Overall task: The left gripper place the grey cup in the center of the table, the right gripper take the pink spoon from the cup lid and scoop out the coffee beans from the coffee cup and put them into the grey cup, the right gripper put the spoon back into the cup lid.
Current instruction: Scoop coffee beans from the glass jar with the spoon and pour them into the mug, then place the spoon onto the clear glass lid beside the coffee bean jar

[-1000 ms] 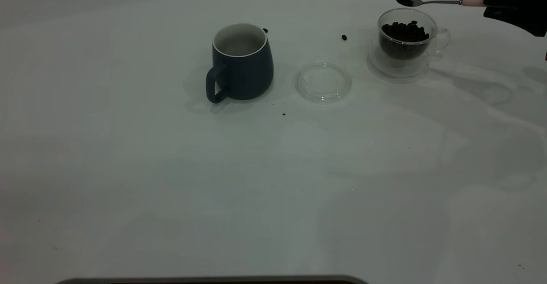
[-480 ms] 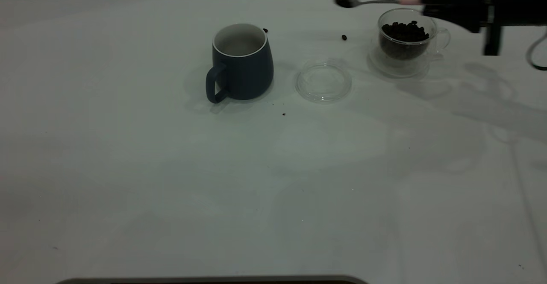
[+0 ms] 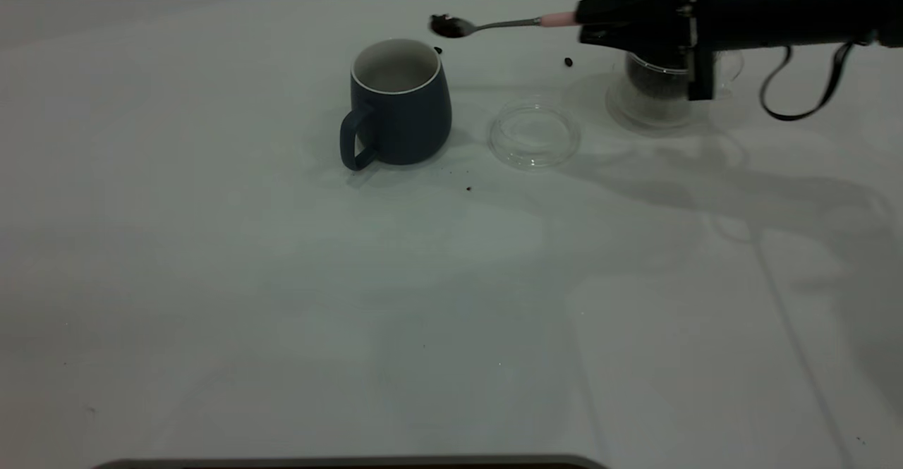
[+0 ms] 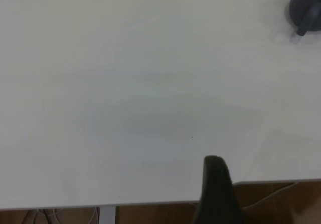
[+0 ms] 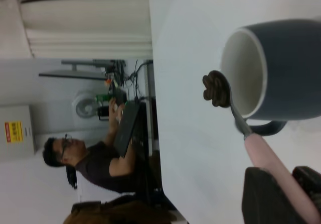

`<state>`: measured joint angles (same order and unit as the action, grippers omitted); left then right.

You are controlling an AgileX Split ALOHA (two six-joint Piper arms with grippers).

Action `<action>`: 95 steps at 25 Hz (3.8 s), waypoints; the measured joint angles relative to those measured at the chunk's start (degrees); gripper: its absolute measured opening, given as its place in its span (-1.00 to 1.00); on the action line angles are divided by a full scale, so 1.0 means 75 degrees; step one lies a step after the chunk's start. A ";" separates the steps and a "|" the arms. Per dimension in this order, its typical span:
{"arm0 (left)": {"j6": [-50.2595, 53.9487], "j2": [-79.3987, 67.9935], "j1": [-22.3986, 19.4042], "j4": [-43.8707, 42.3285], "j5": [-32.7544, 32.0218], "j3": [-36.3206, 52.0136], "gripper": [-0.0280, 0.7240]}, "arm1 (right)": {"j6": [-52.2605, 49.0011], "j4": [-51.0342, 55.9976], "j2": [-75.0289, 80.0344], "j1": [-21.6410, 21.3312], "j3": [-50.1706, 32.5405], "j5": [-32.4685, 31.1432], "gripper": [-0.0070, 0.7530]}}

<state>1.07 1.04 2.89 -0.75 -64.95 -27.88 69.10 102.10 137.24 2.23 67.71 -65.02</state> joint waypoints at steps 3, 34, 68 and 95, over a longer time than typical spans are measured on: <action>0.0000 0.0000 0.0000 0.0000 0.0000 0.0000 0.58 | -0.0080 -0.0004 0.0007 0.0259 0.0186 0.0102 -0.68; -0.0017 0.0000 0.0000 0.0000 0.0000 0.0000 0.58 | 0.4882 -0.0148 -0.0100 0.0598 0.0790 0.1406 -0.68; 0.0001 0.0000 0.0000 0.0000 0.0000 0.0000 0.58 | 0.1127 0.0072 0.0884 -0.0845 -0.0138 0.1641 -0.68; -0.0015 0.0000 0.0000 0.0000 0.0000 0.0000 0.58 | 0.0420 -0.1514 0.0912 -0.0947 0.0156 0.1591 0.74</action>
<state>0.96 1.04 2.89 -0.75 -64.95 -27.88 72.25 90.74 144.08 -4.87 68.88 -53.09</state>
